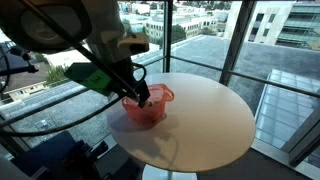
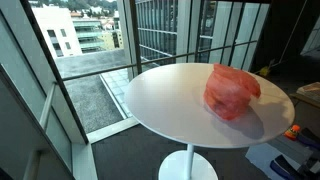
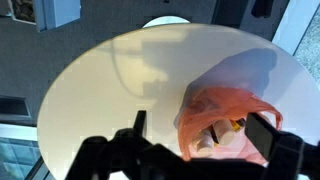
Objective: Pick up the long white container from the orange plastic and put it on the table
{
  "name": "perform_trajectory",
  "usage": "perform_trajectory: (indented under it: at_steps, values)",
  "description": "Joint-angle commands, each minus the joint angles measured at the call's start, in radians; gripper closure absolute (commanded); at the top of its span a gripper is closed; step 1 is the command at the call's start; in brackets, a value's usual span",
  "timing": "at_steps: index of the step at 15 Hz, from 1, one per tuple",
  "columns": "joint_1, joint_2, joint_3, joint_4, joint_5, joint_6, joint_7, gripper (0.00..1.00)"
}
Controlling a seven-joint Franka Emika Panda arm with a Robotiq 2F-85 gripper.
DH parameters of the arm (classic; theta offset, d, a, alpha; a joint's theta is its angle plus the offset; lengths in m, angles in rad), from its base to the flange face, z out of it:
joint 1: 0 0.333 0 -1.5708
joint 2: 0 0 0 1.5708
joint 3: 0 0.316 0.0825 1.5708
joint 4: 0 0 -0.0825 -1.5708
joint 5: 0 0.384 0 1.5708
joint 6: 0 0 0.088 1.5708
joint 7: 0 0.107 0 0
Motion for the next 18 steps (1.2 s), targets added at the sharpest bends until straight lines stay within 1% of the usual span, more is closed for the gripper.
perform_trajectory:
  at_steps: [1,5,11,13,18]
  values:
    - [-0.007,0.000,0.008,0.002,0.007,-0.003,-0.005,0.00]
    - [-0.007,0.001,0.008,0.002,0.007,-0.003,-0.005,0.00]
    - [0.015,0.055,0.033,0.049,0.027,0.031,0.030,0.00]
    - [0.025,0.087,0.047,0.070,0.038,0.046,0.046,0.00]
    - [0.045,0.216,0.098,0.139,0.067,0.039,0.119,0.00]
